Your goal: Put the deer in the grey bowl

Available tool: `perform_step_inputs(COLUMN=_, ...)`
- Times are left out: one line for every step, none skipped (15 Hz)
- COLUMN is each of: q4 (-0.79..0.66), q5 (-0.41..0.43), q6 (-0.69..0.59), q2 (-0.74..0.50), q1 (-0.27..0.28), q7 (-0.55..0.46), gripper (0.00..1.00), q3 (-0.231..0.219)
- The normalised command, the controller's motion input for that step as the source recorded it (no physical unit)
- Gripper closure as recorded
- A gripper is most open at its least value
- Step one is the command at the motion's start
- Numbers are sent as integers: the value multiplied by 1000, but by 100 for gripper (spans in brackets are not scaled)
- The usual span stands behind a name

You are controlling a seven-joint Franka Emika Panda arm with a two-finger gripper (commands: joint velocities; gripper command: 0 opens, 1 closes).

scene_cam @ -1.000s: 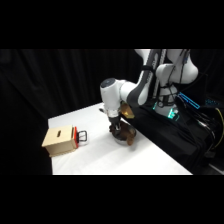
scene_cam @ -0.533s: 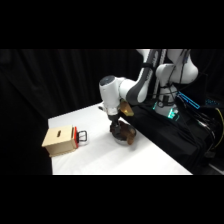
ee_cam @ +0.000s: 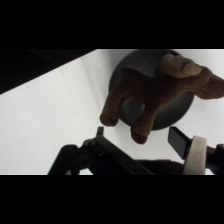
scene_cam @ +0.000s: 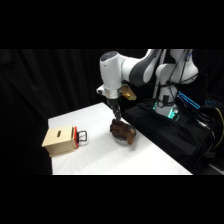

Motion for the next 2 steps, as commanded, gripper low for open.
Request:
perform_step_inputs(q4=-60, q5=-37, q6=-254, q2=-494, q1=-140, q7=-137, gripper=0, q3=107)
perform_step_inputs(q4=-35, q5=8, q6=-218, q2=-442, q1=-145, q7=-172, gripper=0, q3=114)
